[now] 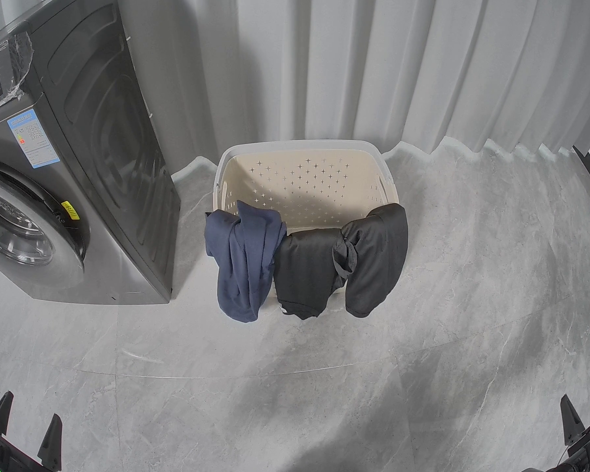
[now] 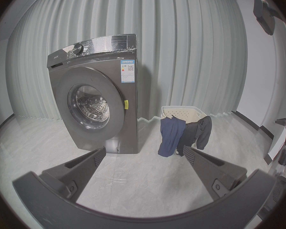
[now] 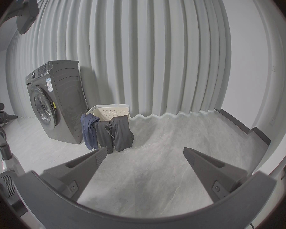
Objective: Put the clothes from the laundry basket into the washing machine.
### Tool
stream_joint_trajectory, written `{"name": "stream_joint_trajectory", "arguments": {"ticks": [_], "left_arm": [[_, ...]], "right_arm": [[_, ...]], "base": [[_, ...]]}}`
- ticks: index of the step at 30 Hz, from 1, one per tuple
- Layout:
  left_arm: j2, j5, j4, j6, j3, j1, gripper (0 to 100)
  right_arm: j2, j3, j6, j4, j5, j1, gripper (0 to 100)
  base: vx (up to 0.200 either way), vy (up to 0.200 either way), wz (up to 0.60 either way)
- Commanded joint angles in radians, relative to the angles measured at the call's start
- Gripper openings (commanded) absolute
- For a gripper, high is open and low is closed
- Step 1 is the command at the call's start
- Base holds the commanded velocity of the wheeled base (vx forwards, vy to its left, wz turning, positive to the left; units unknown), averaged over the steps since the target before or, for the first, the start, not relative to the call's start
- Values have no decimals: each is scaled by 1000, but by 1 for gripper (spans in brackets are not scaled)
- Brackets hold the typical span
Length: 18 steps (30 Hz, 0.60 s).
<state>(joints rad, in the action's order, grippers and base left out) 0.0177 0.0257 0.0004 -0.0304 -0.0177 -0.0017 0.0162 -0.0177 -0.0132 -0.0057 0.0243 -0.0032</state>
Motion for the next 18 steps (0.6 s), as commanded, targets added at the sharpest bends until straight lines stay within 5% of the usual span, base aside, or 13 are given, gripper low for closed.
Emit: {"name": "stream_joint_trajectory", "arguments": {"ticks": [1,9,18], "left_arm": [[-15,0,0,0,16,0,100],[-15,0,0,0,16,0,100],[-15,0,0,0,16,0,100]], "right_arm": [[-15,18,-1,0,0,0,100],[-15,18,-1,0,0,0,100],[-15,18,-1,0,0,0,100]], "base": [[0,-200,0],[0,-200,0],[0,0,0]]}}
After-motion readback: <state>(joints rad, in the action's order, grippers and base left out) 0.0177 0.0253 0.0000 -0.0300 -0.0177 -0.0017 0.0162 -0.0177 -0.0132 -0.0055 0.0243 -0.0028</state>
